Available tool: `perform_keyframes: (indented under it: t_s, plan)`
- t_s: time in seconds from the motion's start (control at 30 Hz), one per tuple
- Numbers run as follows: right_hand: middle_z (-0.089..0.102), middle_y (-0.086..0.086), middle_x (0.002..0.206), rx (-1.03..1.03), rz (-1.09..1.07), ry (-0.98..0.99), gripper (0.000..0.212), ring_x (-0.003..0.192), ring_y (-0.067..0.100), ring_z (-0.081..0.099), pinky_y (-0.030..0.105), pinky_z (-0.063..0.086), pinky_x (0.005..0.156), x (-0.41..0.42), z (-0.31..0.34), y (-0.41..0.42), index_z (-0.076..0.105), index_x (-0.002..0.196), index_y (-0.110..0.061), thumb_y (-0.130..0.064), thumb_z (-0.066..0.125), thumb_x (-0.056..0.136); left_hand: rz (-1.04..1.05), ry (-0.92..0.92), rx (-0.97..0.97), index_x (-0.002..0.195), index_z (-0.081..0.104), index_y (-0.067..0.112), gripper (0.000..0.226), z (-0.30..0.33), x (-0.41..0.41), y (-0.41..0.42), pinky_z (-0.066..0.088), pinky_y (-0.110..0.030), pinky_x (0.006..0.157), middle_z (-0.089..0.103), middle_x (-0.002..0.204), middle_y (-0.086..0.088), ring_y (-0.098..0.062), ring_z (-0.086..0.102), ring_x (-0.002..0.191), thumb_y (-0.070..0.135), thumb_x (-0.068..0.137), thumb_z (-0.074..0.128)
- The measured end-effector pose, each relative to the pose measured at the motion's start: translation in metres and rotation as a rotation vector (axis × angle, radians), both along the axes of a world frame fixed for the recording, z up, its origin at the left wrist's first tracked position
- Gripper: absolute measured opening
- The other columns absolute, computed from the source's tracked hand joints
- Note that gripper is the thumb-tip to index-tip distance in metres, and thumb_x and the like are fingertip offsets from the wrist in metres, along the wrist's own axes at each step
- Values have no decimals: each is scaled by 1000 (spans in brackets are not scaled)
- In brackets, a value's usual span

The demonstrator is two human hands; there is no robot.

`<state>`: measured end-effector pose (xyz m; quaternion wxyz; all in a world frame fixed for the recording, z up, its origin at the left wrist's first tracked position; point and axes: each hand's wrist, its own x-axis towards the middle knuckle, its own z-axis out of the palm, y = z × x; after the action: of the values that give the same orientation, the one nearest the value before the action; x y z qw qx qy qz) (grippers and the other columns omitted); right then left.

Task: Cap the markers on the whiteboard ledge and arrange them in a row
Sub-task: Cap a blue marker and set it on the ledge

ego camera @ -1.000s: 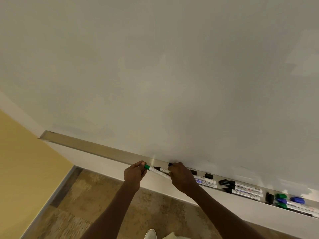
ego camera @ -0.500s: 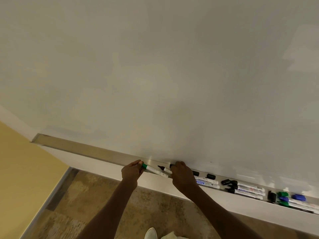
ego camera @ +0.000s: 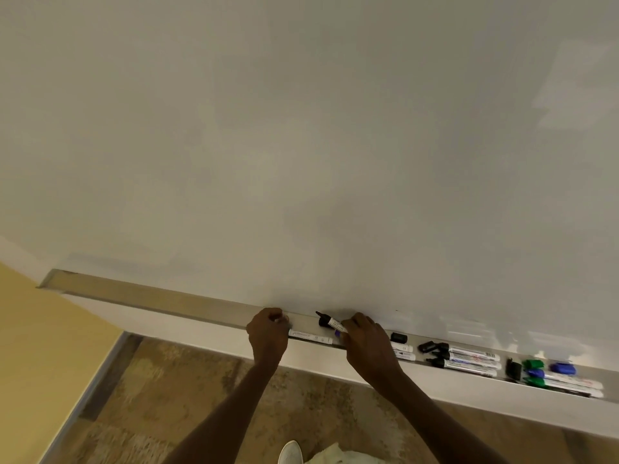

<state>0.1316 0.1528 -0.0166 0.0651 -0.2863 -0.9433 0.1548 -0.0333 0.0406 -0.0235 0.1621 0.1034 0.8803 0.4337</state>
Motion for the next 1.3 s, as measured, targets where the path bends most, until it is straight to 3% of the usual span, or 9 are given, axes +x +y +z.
perform_keyframes:
  t_s: [0.1, 0.3, 0.57, 0.83, 0.93, 1.0, 1.1, 1.17, 1.3]
  plan:
    - [64, 8, 96, 4, -10, 13, 15, 80, 23, 59, 30, 44, 65, 11, 2, 3, 66, 100, -11, -13, 61, 86, -111, 55, -71, 96, 73, 10, 21, 0, 19, 8, 42, -23, 74, 74, 93, -4, -12, 61, 79, 26, 82, 71]
    - [64, 6, 96, -9, -36, -10, 20, 82, 23, 59, 33, 46, 66, 34, 6, 15, 66, 104, -13, -15, 64, 84, -221, 240, -430, 79, 69, 19, 55, -2, 47, 33, 38, -32, 80, 70, 77, 3, -19, 57, 75, 71, 77, 51]
    - [65, 6, 91, -7, -30, 2, 20, 75, 21, 60, 28, 44, 62, 59, 14, 26, 67, 102, -12, -12, 69, 82, -190, 202, -535, 78, 69, 18, 44, 7, 59, 54, 49, -34, 75, 71, 78, -2, -26, 63, 80, 61, 75, 61]
    - [69, 7, 90, 10, 4, 28, 16, 78, 21, 61, 28, 44, 67, 62, 15, 33, 67, 102, -12, -13, 65, 85, -126, 11, -230, 58, 67, 7, 25, 12, 53, 48, 44, -23, 50, 63, 51, -4, -15, 58, 49, 27, 74, 68]
    - [68, 6, 91, -2, 25, 56, 16, 83, 23, 60, 30, 44, 71, 57, 16, 32, 66, 104, -13, -16, 61, 89, -74, -71, -116, 59, 69, 8, 19, 13, 48, 38, 52, -32, 63, 68, 58, -11, -20, 58, 53, 23, 71, 68]
    - [67, 7, 94, -18, 48, 82, 19, 86, 23, 59, 33, 47, 74, 53, 17, 30, 65, 107, -12, -17, 58, 91, 49, -282, 71, 68, 72, 13, 4, 16, 46, 31, 56, -35, 72, 71, 68, -10, -21, 64, 64, 16, 70, 71]
    - [65, 8, 98, -55, 68, 138, 22, 86, 23, 57, 33, 49, 71, 46, 21, 24, 64, 112, -12, -18, 54, 93, 139, -676, 405, 92, 69, 4, 13, 22, 44, 24, 59, -23, 70, 69, 83, -9, -18, 65, 77, 4, 79, 67]
    - [63, 8, 98, -84, 82, 178, 23, 83, 22, 58, 31, 48, 68, 43, 24, 18, 63, 114, -11, -18, 53, 94, 199, -876, 584, 91, 68, 0, 9, 28, 45, 21, 59, -20, 70, 70, 84, -10, -17, 67, 81, 4, 83, 66]
    - [61, 8, 96, -78, 108, 193, 22, 75, 21, 56, 28, 47, 61, 36, 30, 9, 61, 113, -11, -18, 51, 96, 259, -1049, 747, 94, 66, -6, 12, 33, 45, 16, 62, -28, 68, 72, 86, -17, -22, 73, 79, 4, 88, 62]
